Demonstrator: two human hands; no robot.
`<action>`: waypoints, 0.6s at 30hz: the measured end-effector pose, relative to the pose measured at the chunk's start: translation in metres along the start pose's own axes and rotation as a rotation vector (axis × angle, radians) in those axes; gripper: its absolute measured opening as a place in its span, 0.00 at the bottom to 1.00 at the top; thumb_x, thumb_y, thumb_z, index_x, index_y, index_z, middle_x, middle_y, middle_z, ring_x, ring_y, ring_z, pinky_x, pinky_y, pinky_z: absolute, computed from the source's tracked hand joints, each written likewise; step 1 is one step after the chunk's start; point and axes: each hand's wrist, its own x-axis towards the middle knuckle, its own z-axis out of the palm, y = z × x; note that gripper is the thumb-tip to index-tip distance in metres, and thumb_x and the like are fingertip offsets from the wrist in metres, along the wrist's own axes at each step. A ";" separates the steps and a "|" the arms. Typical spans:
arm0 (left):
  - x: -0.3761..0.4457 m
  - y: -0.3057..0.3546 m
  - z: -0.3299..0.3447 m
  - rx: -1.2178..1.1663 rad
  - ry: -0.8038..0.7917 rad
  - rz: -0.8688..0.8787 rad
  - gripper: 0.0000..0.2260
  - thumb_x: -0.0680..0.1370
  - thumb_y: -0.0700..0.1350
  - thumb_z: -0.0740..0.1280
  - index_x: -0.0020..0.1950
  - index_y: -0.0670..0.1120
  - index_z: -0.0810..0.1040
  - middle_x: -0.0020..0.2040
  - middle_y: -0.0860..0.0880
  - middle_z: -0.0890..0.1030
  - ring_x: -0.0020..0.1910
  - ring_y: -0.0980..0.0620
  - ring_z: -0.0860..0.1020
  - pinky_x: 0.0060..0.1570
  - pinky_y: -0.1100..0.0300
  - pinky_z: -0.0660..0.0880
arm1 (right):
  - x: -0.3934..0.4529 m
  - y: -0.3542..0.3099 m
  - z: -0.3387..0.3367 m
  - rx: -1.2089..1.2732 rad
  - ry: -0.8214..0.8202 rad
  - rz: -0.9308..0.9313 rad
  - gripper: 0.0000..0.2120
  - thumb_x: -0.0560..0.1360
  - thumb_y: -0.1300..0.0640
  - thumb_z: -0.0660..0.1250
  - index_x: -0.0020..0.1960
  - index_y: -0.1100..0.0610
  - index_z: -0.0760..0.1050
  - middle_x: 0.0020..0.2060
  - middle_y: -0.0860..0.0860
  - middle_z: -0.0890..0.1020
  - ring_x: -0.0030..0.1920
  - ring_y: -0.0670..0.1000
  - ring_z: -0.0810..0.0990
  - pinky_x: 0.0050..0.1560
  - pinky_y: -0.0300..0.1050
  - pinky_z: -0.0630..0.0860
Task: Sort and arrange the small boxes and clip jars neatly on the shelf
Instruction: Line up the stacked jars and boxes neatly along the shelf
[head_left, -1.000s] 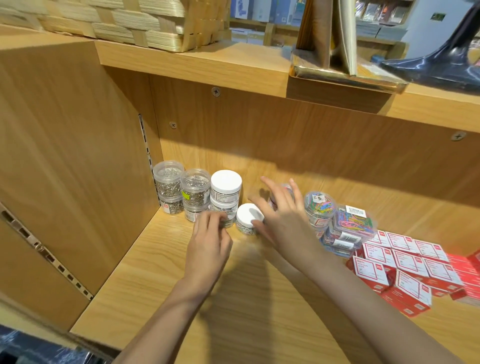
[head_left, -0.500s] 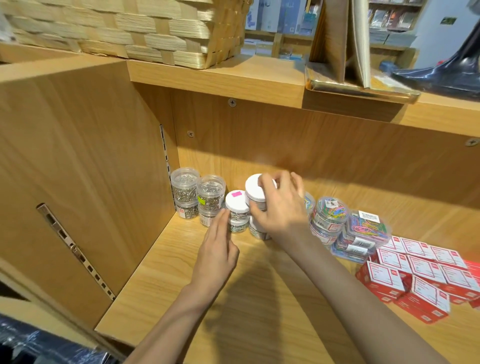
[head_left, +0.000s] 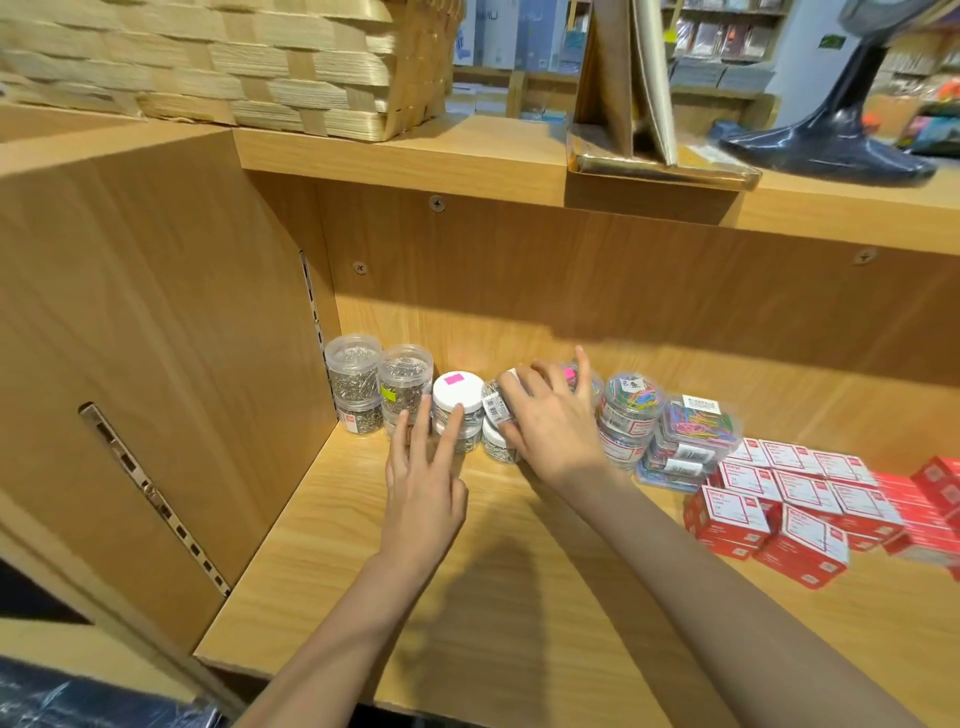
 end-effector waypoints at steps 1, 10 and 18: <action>0.000 0.000 0.000 0.018 -0.015 0.013 0.38 0.68 0.36 0.65 0.73 0.54 0.53 0.76 0.47 0.52 0.72 0.43 0.48 0.66 0.43 0.59 | 0.000 -0.001 -0.001 -0.007 -0.003 -0.004 0.25 0.61 0.55 0.76 0.51 0.55 0.67 0.45 0.55 0.80 0.52 0.58 0.77 0.67 0.66 0.53; -0.002 0.001 0.000 0.065 -0.082 0.012 0.41 0.68 0.36 0.67 0.73 0.56 0.49 0.76 0.47 0.51 0.73 0.42 0.46 0.65 0.40 0.60 | -0.005 0.003 0.002 -0.036 0.035 -0.079 0.29 0.57 0.66 0.75 0.52 0.53 0.66 0.53 0.54 0.78 0.56 0.57 0.75 0.67 0.61 0.46; -0.002 0.000 0.004 0.141 -0.053 0.055 0.38 0.64 0.35 0.72 0.69 0.54 0.61 0.74 0.40 0.57 0.72 0.37 0.51 0.61 0.35 0.64 | -0.013 0.014 0.006 0.044 0.063 -0.135 0.33 0.56 0.66 0.74 0.57 0.53 0.65 0.59 0.55 0.78 0.58 0.56 0.75 0.66 0.60 0.48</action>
